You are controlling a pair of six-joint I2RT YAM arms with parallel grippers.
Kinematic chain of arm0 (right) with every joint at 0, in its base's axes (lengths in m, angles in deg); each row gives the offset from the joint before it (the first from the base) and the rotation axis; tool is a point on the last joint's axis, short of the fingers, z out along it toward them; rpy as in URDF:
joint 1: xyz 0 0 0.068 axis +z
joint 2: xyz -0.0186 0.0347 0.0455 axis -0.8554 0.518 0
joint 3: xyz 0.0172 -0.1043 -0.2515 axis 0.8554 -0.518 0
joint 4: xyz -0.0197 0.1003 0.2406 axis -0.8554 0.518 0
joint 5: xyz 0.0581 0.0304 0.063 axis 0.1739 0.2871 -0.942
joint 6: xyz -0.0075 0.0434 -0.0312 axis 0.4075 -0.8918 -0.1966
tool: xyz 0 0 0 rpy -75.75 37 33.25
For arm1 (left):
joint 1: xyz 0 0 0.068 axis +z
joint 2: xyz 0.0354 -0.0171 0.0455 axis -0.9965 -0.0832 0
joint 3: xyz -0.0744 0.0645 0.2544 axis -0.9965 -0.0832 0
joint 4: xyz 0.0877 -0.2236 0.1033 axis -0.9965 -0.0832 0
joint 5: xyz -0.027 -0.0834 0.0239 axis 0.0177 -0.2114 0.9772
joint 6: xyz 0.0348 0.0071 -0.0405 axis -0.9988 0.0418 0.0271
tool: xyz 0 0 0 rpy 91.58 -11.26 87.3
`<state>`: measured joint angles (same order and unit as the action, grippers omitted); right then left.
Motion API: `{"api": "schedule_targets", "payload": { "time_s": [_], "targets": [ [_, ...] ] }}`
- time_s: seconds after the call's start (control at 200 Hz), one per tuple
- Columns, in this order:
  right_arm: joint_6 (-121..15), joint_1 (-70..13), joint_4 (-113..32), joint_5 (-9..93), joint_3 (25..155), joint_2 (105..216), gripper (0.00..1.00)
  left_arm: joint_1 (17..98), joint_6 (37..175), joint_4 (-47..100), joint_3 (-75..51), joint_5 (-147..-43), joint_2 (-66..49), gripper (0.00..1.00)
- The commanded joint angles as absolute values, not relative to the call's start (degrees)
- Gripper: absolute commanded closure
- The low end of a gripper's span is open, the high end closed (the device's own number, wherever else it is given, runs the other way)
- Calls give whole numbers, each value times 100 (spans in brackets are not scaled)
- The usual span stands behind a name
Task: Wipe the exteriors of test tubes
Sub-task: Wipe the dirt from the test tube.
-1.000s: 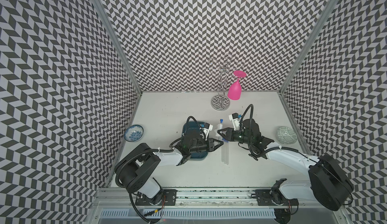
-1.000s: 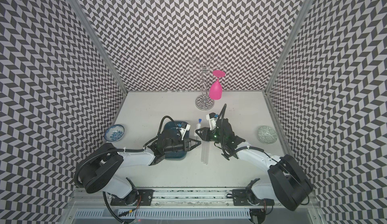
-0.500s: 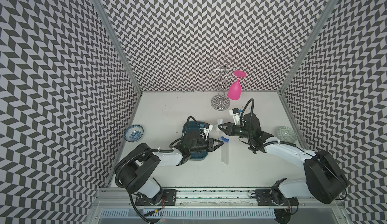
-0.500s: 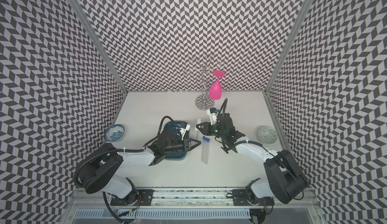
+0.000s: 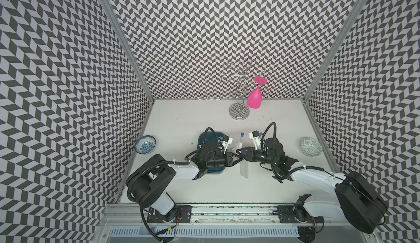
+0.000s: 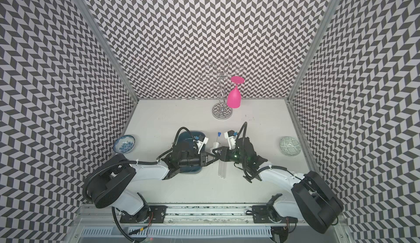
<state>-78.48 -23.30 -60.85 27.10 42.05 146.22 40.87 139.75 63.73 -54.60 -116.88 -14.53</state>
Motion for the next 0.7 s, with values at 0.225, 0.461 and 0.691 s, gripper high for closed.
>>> {"api": "schedule_targets", "payload": {
  "time_s": [0.225, 0.461, 0.691],
  "targets": [
    [-7049, -3157, -5630, 2503, 5704, 15524, 78, 3994, 13841, 6897, -5422, -12002, -1249, 90],
    [-6889, -3374, -5508, 2282, 6124, 15908, 79, 3996, 13842, 6888, -5426, -11994, -1222, 90],
    [-7267, -3072, -5832, 2403, 5206, 15272, 79, 3996, 13860, 6906, -5417, -11975, -1245, 90]
  ]
}}
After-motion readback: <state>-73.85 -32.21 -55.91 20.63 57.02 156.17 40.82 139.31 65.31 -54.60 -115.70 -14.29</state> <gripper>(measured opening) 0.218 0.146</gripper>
